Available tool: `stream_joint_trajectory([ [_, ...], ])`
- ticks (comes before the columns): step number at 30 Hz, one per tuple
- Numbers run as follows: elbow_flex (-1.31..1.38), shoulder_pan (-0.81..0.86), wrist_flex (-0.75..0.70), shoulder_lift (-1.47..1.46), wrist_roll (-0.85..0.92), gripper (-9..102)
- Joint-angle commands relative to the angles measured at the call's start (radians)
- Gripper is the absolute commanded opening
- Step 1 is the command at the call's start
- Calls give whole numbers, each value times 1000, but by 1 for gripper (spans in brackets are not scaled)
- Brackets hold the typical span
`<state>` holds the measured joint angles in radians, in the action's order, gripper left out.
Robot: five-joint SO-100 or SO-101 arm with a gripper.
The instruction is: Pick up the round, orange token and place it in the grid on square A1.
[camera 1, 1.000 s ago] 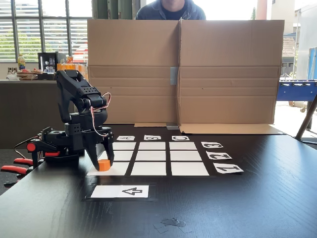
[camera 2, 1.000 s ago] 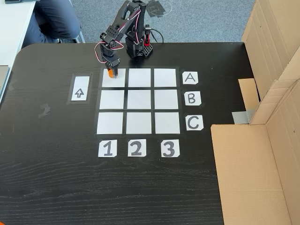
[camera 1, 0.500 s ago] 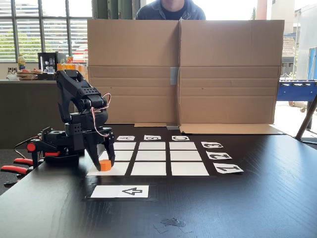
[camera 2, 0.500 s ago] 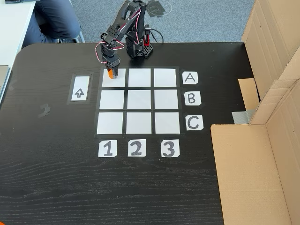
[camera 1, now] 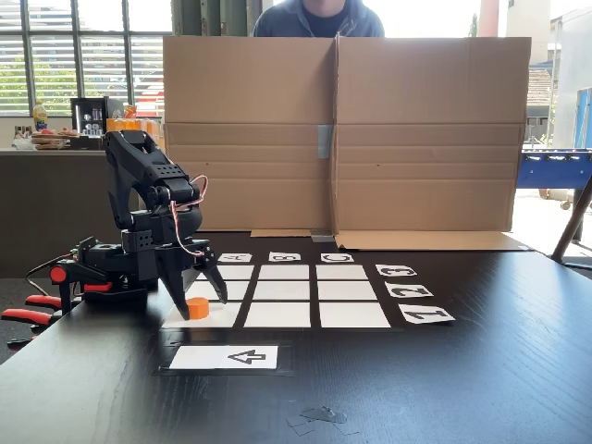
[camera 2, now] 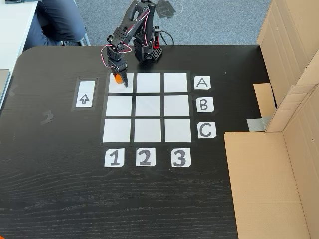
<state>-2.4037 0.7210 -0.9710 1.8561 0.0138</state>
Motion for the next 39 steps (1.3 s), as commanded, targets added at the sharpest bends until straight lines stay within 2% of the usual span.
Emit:
stream_joint_trajectory([
  [1,20,21,14,32,0,38],
  [13,210,158,14,95,2,40],
  [21,373,333,0,189,2,40],
  [27,380,483,-8,356,2,40],
  [33,350,609,-64,543,2,39],
  [39,310,686,-192,706,2,30],
])
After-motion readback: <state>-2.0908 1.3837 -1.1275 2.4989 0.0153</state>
